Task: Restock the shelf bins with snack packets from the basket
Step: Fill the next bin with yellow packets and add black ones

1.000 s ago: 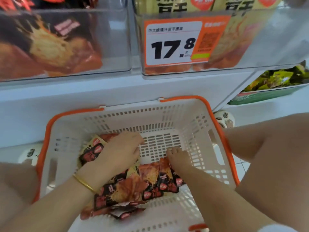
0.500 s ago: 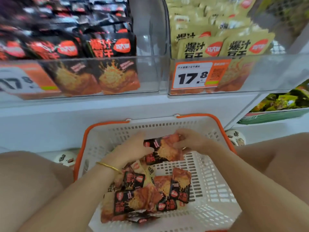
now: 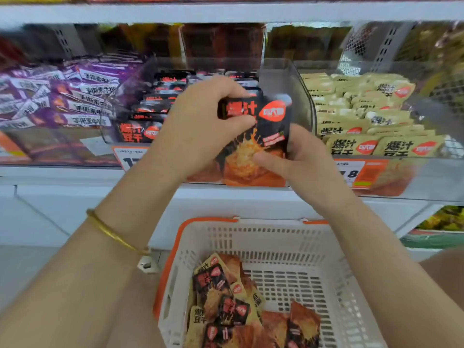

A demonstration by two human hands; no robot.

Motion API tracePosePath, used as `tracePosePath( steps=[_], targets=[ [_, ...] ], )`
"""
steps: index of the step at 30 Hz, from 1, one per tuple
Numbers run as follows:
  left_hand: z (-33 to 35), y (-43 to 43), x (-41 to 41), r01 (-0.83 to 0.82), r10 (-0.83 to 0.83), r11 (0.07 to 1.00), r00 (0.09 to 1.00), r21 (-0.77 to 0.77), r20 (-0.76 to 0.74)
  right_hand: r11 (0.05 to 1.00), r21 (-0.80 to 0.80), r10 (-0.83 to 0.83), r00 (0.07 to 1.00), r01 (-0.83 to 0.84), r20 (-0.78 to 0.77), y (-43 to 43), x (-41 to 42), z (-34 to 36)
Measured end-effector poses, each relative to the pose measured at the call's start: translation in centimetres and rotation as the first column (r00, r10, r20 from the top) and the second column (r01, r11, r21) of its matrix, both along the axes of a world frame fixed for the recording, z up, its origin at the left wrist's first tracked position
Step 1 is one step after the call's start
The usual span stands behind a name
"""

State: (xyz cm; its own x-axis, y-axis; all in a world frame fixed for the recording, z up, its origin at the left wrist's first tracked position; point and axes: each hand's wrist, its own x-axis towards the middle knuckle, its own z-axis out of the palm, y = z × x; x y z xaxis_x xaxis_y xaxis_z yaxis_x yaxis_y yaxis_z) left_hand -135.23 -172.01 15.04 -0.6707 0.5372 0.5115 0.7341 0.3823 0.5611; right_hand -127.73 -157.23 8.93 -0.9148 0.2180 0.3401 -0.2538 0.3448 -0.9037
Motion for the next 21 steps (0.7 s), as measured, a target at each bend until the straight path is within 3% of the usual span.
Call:
tracePosePath(
  steps=[3,7,9,14,19,21],
  targets=[
    [1.4,0.3,-1.3,-0.005,0.007,0.999,0.998,0.049,-0.055,0.973,0.113,-0.189,0.974,0.203,-0.121,-0.5,-1.5,2.0],
    [0.5,1.4,-2.1,-0.032,0.040,0.997,0.990,0.064,-0.132,0.866,0.314,-0.361,0.921,0.390,-0.148,-0.1,-3.1,1.6],
    [0.1,1.7,-2.4,-0.037,0.048,0.997,0.988,0.072,-0.146,0.831,0.359,-0.392,0.905,0.424,-0.163,0.0,-3.5,1.2],
    [0.5,2.3,-2.5,0.019,0.012,0.989,0.979,0.147,-0.204,0.864,0.200,-0.418,0.880,0.462,-0.227,-0.1,-3.8,1.3],
    [-0.9,2.7,-3.4,-0.014,0.011,1.000,0.976,-0.011,-0.216,0.774,0.425,-0.475,0.874,0.469,-0.098,0.5,-4.6,0.1],
    [-1.9,2.5,-3.6,-0.032,0.019,0.998,0.978,-0.056,-0.209,0.829,0.326,-0.440,0.889,0.455,-0.123,0.1,-3.9,-0.1]
  ],
)
